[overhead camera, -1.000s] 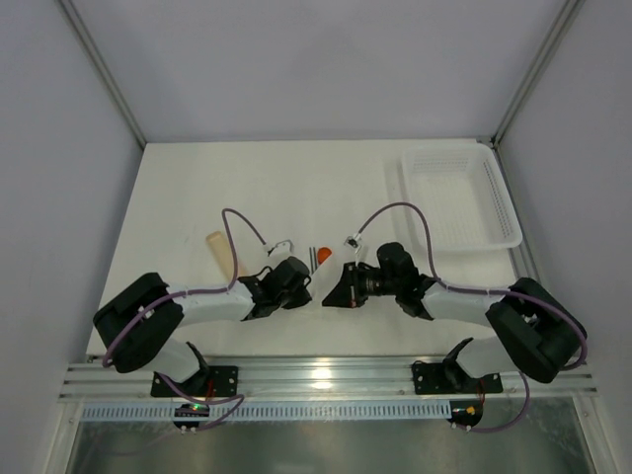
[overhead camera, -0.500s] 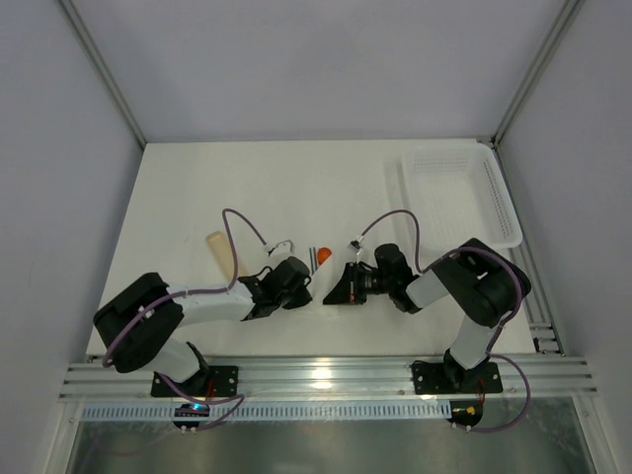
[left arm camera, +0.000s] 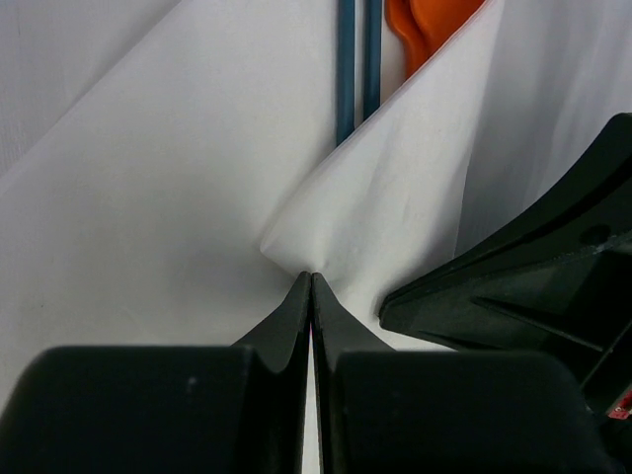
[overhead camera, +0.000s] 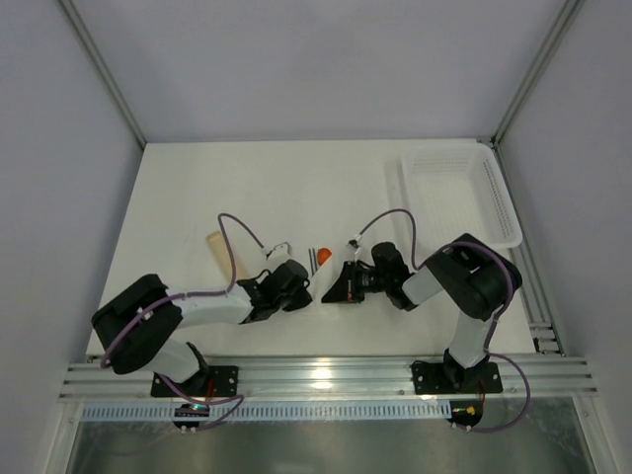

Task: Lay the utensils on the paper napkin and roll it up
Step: Roll the napkin at the center of the board.

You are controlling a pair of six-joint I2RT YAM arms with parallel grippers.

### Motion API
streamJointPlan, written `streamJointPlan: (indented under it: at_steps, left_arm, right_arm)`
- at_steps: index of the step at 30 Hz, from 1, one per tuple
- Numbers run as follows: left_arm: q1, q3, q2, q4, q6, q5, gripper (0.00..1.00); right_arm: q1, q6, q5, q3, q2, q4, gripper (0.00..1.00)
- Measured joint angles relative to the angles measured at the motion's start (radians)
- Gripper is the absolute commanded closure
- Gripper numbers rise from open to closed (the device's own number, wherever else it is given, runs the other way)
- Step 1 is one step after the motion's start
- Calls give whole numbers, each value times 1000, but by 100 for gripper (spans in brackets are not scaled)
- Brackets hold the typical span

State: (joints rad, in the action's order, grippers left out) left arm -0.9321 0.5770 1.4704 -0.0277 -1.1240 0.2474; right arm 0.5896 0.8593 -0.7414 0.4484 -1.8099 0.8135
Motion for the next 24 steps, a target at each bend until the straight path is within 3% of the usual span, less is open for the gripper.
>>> streamJointPlan:
  at_steps: [24]
  left_arm:
    - [-11, -38, -31, -9, -73, 22, 100]
  right_arm:
    - [-31, -40, -17, 121, -67, -74, 97]
